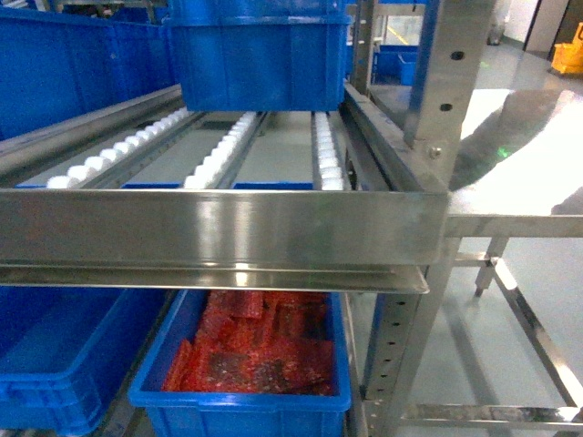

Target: Pick blue part to blue bin on bottom shelf

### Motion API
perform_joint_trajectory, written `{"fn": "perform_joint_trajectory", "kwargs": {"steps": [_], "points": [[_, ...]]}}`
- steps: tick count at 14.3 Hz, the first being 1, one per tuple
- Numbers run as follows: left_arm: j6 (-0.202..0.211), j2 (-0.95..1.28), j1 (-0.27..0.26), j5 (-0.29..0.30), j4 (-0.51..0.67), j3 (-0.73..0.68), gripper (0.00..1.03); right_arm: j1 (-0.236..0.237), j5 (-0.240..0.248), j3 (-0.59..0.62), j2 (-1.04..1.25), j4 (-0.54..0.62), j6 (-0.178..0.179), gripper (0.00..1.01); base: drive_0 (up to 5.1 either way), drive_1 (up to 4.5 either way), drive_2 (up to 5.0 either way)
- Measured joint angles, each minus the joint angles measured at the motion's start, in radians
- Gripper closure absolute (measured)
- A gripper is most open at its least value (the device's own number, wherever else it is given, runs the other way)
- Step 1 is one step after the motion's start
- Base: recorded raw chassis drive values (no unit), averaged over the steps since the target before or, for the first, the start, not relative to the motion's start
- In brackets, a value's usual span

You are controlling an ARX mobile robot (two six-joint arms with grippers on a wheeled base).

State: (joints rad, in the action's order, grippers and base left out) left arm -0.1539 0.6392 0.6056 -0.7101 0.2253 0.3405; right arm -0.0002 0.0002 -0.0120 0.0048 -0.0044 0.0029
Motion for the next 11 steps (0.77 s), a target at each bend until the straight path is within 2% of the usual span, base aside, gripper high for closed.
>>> {"fn": "perform_joint_trajectory", "kwargs": {"steps": [11], "points": [[0.0,0.0,0.0,0.001,0.0,0.0,0.59,0.0,0.0,0.0,0.0,-0.001,0.0,0.03,-4.9,2.47,2.5]]}}
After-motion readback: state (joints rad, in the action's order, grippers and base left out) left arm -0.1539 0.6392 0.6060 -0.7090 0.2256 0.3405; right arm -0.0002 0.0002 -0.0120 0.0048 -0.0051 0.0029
